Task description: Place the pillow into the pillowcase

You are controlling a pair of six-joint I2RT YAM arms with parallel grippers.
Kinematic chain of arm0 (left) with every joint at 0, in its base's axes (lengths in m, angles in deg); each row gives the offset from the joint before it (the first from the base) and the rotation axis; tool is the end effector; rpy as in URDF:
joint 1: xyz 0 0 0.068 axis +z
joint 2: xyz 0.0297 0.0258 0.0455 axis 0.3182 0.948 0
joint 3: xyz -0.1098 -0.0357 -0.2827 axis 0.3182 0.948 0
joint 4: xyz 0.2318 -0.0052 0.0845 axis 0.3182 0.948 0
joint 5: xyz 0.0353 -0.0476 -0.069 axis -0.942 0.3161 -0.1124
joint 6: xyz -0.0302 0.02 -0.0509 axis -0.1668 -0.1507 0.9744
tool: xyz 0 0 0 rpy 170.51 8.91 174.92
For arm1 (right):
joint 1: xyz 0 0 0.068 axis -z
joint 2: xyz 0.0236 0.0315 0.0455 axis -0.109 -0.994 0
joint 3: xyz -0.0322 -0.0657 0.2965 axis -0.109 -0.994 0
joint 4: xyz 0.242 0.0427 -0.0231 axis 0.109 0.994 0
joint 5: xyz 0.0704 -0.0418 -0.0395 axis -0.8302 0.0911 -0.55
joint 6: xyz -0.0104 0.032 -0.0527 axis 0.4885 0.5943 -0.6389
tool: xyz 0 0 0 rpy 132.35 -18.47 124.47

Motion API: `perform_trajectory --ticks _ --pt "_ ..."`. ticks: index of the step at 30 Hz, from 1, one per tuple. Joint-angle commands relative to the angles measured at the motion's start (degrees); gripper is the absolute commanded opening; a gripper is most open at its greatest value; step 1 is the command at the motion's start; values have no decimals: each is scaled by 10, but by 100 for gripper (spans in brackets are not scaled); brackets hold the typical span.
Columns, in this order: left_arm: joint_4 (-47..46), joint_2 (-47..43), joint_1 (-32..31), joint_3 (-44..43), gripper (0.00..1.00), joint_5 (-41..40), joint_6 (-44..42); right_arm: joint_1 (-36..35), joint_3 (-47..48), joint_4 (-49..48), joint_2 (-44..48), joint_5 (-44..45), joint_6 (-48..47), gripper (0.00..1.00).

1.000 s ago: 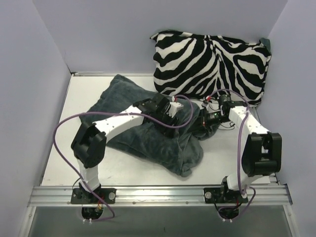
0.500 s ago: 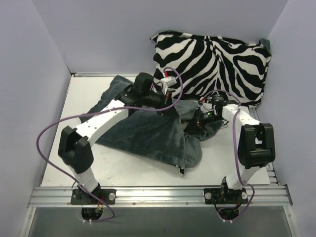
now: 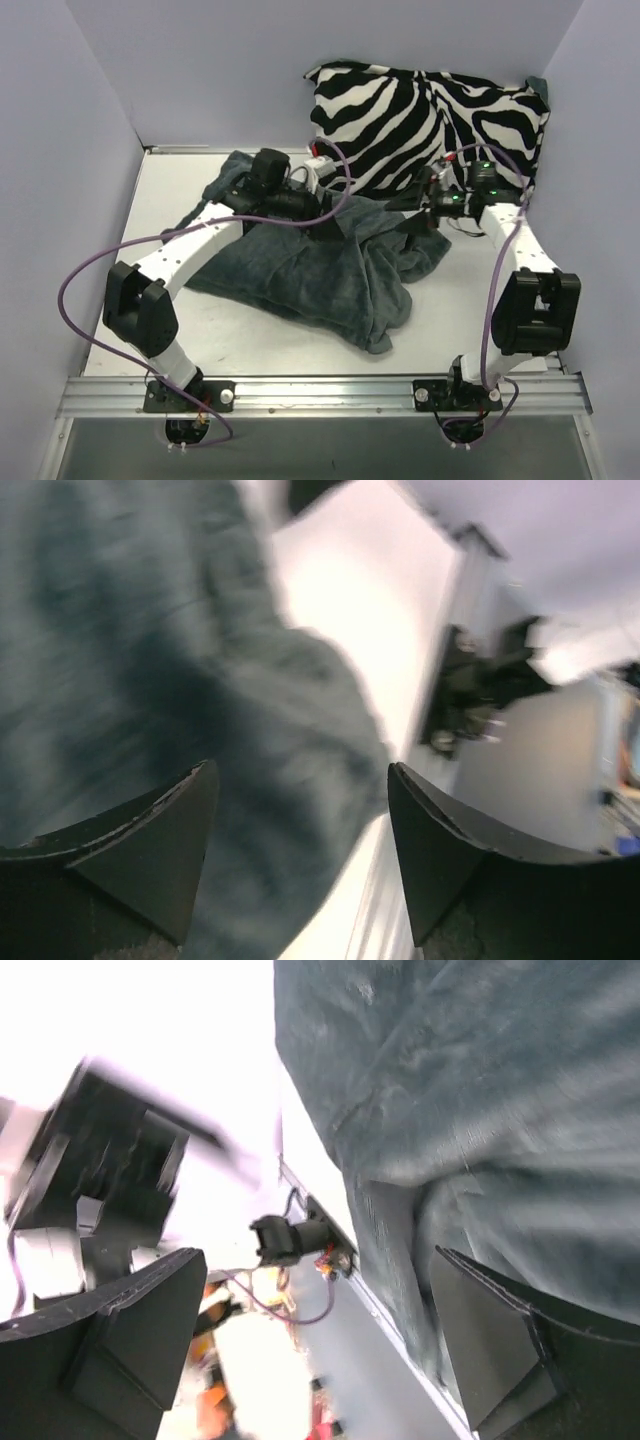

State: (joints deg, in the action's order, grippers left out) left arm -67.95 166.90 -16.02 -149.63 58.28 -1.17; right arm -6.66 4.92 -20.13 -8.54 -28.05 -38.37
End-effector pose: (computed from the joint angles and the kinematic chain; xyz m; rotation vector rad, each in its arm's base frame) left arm 0.2868 -0.2398 0.3671 0.9249 2.0390 -1.3413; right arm 0.3433 0.0466 0.3134 -0.0716 2.2048 1.6377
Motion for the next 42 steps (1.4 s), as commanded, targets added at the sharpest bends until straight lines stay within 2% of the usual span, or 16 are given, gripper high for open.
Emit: perform_trajectory --ticks 1,2,3,4,7,8,10,11,17,23,31,33,34,36,40,42 --pt "92 -33 61 -21 77 -83 -94 57 -2 177 60 -29 -112 100" --pt "122 -30 72 -46 79 -107 -118 66 9 244 51 4 -236 100" --pt "178 -24 96 -56 79 -142 -143 66 29 304 45 84 -281 100" --pt "201 -21 110 -64 79 -182 -186 66 24 350 39 114 -300 100" --pt "265 -9 149 -55 79 -231 -279 63 -2 324 35 161 -276 98" --pt "269 -7 154 -49 78 -277 -296 58 0 309 30 165 -264 93" --pt "270 1 167 -24 77 -291 -338 37 27 261 2 185 -233 85" --pt "268 3 171 -18 77 -301 -340 30 44 249 -10 191 -221 77" --pt "256 16 173 18 75 -300 -310 8 162 234 -92 207 -203 71" --pt "219 2 173 55 74 -309 -278 8 170 226 -121 238 -213 57" --pt "205 30 173 50 74 -360 -271 -17 220 228 -196 269 -238 56" --pt "205 40 174 53 73 -377 -276 -12 233 226 -209 276 -239 43" --pt "206 43 174 58 73 -382 -279 -10 239 227 -216 276 -238 29" --pt "204 52 174 77 70 -402 -284 0 254 226 -215 274 -239 16" --pt "199 68 177 117 54 -435 -304 28 259 228 -177 253 -245 1" --pt "200 74 184 127 43 -440 -304 46 264 229 -167 254 -250 0"
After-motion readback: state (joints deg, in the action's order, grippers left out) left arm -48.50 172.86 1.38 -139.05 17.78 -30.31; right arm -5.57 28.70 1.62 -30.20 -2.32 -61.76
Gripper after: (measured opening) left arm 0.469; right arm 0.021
